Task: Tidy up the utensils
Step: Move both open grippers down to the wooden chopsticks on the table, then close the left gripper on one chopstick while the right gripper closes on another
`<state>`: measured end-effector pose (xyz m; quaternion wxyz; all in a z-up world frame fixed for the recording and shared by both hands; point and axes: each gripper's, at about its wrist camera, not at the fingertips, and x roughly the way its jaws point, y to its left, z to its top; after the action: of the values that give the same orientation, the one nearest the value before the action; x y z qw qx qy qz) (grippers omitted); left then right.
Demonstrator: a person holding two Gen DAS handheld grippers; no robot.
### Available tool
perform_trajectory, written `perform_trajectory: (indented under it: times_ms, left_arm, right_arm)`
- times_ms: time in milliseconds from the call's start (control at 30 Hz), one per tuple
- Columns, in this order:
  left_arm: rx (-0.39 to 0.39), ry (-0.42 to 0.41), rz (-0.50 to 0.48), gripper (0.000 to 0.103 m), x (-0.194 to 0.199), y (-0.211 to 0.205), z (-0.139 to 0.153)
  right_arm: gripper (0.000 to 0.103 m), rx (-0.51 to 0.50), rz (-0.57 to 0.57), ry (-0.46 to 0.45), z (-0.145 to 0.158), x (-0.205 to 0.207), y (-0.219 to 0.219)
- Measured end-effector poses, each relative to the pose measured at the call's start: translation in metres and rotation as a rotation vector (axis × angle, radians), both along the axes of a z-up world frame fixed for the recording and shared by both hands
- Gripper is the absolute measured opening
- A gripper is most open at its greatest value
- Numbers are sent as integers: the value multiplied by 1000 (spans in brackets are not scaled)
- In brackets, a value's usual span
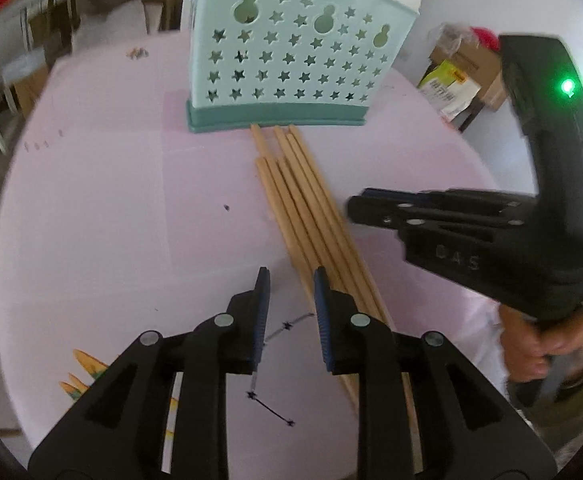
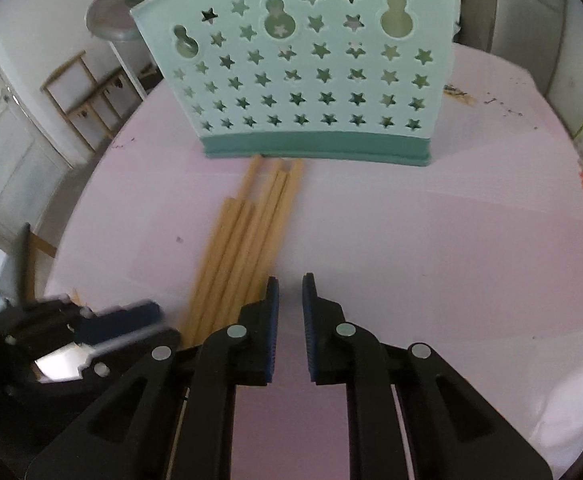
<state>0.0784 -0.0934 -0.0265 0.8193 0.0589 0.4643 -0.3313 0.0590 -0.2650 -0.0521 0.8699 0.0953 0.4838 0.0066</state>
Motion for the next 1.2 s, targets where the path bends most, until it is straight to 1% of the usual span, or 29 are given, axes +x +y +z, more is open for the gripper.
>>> perform_trajectory:
  times_ms: [67,133,200,267,300,367,400,433,567,633,700,833,967,1067,1200]
  left_arm:
    - [37,-37,18,22,-3,1,1]
    - [50,-44,39,22,-1,4,2]
    - [24,-30,52,23,1,6,3]
    - [-15,-18,62,27,3,7,7]
    - [-16,-20,63,30,4,3,7]
    - [7,-32,65,30,5,-6,5]
    - [30,-41,64,30,6,-12,3]
    - [54,-48,70,32,6,-17,0]
    - [85,-65,91,32,6,-22,-1]
    - [88,-59,101,32,6,-21,-1]
    - [83,-51,116,32,8,-18,-1]
    - [41,-16,155,32,14,-9,-1]
    - [27,-10,164,32,18,-3,-3]
    - [49,-28,148,32,18,-5,-3]
    - [85,-62,117,35,15,-12,-5]
  right_arm:
    - [12,-8,-2,-1,0,-5,-3]
    - [12,-6,-5,0,0,-9,-10]
    - [12,27,-10,2,-1,-14,-21]
    - [12,86,0,-15,1,-17,-31]
    - [12,103,8,-29,3,-18,-33]
    - [13,118,30,-53,7,-20,-34]
    - [13,129,42,-62,8,-21,-34]
    - [13,138,50,-69,10,-24,-37]
    - [13,174,67,-77,11,-25,-42]
    - [13,202,84,-83,11,-26,-42]
    - [14,214,100,-86,12,-27,-40]
    - [14,222,127,-77,8,-24,-34]
    - [14,232,128,-72,5,-23,-30]
    - [14,233,115,-71,4,-23,-29]
    - [14,228,94,-73,3,-26,-27]
